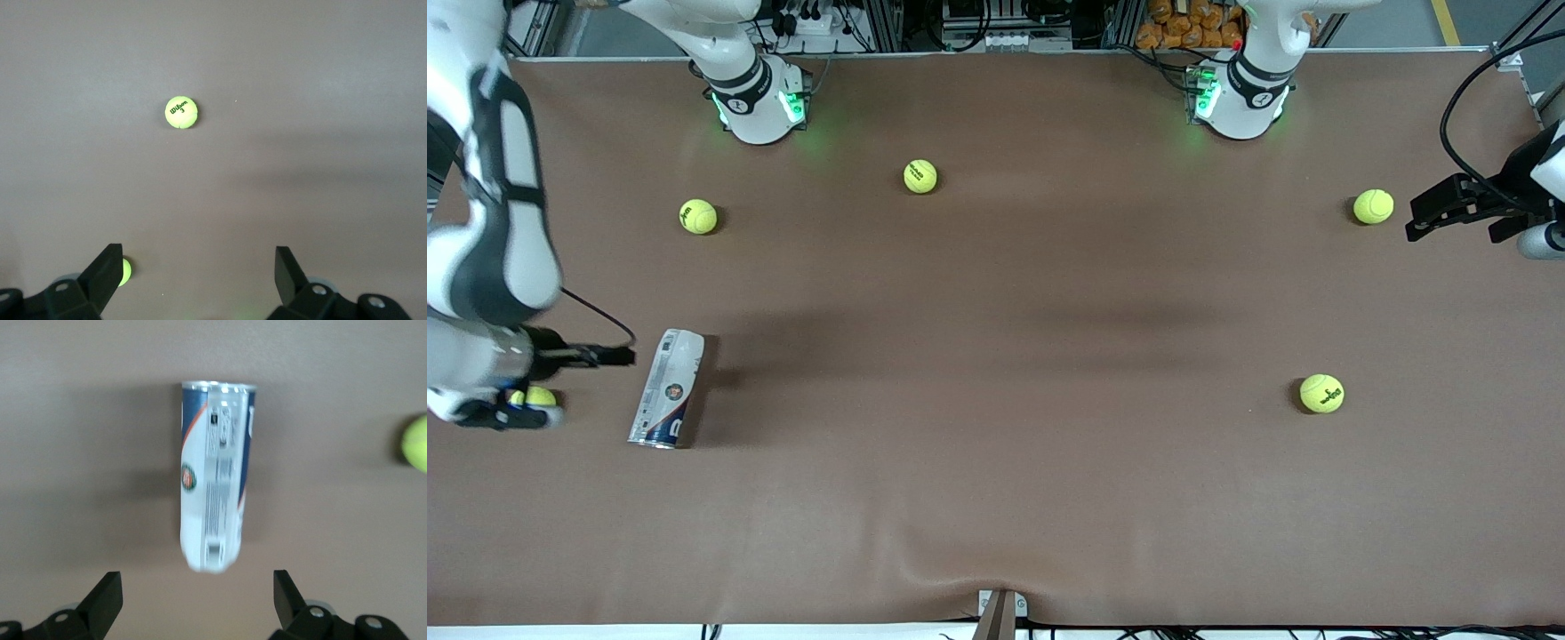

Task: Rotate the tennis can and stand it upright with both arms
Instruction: 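Lower the right gripper over the white tennis can lying on its side, then close the right gripper around the can's body and lift it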

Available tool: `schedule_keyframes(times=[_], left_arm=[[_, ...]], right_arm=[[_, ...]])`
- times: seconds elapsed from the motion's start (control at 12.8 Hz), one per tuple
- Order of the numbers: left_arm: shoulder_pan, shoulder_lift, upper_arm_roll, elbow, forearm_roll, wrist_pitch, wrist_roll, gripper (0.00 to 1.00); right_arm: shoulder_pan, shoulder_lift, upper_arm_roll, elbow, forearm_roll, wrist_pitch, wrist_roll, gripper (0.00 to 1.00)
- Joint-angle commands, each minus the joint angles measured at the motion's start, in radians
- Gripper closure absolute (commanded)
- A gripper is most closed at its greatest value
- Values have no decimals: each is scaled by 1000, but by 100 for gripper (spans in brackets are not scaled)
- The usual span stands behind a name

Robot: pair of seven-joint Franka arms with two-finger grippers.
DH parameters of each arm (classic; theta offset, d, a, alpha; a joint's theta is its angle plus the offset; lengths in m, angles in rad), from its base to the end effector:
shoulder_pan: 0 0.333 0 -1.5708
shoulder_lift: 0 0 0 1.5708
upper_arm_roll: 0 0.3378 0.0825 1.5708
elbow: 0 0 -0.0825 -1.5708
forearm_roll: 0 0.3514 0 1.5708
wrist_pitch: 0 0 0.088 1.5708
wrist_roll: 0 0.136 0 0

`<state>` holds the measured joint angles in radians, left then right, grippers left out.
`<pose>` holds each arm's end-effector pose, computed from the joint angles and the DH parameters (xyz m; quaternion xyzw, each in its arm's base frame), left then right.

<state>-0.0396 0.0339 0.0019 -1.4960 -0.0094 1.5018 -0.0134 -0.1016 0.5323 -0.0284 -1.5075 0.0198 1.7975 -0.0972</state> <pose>0.5254 -0.0212 0.6262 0.9998 -0.0124 -0.0142 0.0043 0.6412 -0.0789 0.3439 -0.9925 0.0186 0.1197 0.0156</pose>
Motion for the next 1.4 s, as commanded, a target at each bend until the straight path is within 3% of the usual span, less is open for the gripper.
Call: schedule_keyframes(times=[0.0,0.31,0.94,1.09,1.17,1.32], left_arm=[[9,3,-5,6,-11,-11,1,0],[7,4,-5,5,-11,-11,1,0],[9,6,-5,5,-11,-11,9,0],[9,6,-5,5,-11,-11,9,0],[9,6,-5,5,-11,-11,9,0],[10,6,-5,5,-11,-11,9,0]], right_arm=[[10,11,5,-127,0,193,-10,0],[2,27,4,-299,-6,406,-13,0],[-6,95,5,-295,-9,453,-13,0],[2,101,5,-283,-9,462,-15,35],[14,101,5,-264,-9,459,-15,46],[51,95,5,-237,-11,451,-45,50]])
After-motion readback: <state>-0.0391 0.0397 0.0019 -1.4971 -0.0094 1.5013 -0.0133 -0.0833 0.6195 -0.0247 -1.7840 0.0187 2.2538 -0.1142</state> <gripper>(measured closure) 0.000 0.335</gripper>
